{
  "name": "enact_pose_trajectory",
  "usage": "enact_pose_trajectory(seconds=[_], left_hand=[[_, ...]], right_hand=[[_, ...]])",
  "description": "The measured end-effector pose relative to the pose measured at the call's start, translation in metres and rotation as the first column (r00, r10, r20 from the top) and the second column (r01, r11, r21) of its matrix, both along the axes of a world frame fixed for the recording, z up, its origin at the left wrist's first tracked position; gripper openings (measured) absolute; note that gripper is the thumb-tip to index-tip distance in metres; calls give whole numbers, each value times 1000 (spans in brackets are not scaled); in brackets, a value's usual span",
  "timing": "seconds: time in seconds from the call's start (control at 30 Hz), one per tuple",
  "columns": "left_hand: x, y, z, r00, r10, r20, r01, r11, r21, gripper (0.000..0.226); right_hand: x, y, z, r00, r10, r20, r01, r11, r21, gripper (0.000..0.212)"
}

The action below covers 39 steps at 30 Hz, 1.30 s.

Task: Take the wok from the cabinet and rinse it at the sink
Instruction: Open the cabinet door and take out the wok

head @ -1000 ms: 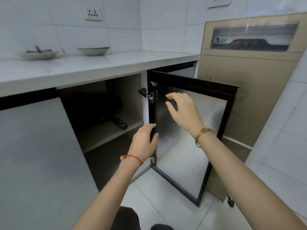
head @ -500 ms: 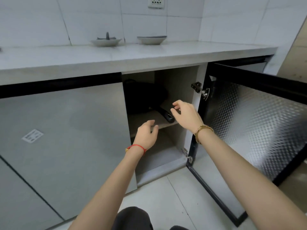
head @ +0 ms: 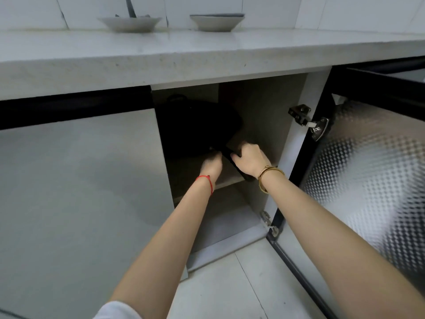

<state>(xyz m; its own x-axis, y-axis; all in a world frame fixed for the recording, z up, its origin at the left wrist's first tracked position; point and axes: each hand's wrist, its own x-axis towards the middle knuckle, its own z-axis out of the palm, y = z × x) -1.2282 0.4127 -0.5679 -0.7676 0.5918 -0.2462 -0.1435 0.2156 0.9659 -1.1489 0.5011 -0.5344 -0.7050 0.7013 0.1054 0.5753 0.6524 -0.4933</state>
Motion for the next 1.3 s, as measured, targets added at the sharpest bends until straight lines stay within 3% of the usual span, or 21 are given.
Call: enact_pose_trajectory(seconds=[0.17, 0.27, 0.4, 0.63, 0.9, 1.03, 1.2, 1.3], left_hand=[[-18, 24, -10, 955, -32, 294, -21, 984, 177, 36], [-28, 34, -11, 937, -19, 350, -57, 977, 204, 27], [-37, 42, -14, 928, 7, 373, -79, 980, 180, 38], [-39, 42, -24, 919, 21, 394, -133, 957, 259, 34], [-10, 15, -34, 927, -56, 371, -52, 961, 273, 29], [17, -4, -36, 929, -98, 356, -16, 952, 304, 9], [55, -30, -37, 943, -171, 286, 80, 949, 305, 22], [74, -40, -40, 939, -202, 279, 110, 943, 315, 29]], right_hand=[[-32, 15, -15, 999, -3, -40, -10, 942, -335, 30], [-44, 16, -17, 1000, 6, 4, -3, 887, -463, 25], [-56, 19, -17, 998, 12, 59, 22, 832, -554, 27], [-59, 10, -31, 997, -72, -15, 54, 860, -508, 22], [-10, -21, -41, 991, -109, -82, 63, 899, -433, 7], [20, -38, -50, 987, -113, -112, 50, 889, -455, 52], [59, -60, -56, 983, -115, -143, 40, 895, -443, 18], [80, -70, -61, 983, -126, -134, 55, 896, -440, 9]])
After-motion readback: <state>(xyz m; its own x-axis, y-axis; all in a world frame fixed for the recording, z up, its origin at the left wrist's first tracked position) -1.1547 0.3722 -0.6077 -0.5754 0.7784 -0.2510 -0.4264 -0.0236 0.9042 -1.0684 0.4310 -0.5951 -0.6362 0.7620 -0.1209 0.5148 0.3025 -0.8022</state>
